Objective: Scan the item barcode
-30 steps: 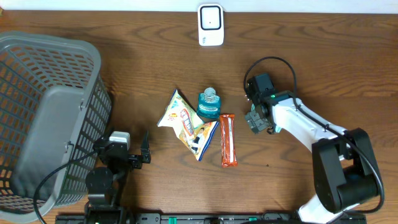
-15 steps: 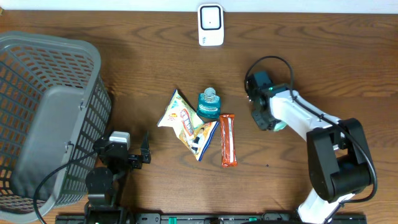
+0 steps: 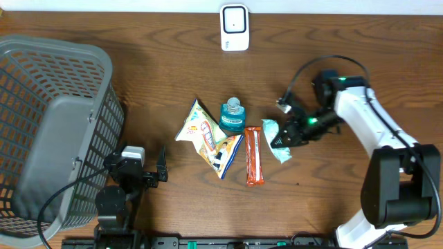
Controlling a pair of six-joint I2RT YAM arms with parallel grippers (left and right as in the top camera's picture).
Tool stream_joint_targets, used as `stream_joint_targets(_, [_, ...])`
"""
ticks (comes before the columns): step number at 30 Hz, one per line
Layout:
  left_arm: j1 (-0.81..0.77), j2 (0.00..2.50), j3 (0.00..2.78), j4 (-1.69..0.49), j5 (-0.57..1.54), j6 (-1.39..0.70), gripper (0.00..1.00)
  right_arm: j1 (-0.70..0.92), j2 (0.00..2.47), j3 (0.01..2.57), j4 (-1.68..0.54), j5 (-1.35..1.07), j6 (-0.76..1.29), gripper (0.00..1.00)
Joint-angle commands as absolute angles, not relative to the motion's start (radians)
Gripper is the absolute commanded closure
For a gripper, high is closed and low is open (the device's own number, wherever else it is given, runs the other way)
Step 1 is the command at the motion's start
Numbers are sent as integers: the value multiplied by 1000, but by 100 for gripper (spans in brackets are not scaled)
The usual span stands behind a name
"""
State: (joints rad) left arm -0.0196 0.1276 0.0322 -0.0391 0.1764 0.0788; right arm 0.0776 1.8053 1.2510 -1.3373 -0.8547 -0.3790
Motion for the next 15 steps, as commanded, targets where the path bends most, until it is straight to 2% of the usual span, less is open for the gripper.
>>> stream_joint_targets(1, [-18, 126, 4, -51, 175, 74, 2, 15, 1792, 1261, -1470, -1173, -557, 99])
stream_joint_targets(6, [-18, 126, 4, -51, 175, 74, 2, -34, 1791, 1259, -1703, -1350, -762, 99])
stream_joint_targets(15, [-18, 126, 4, -51, 175, 74, 2, -38, 1789, 1245, -1702, -1461, -705, 99])
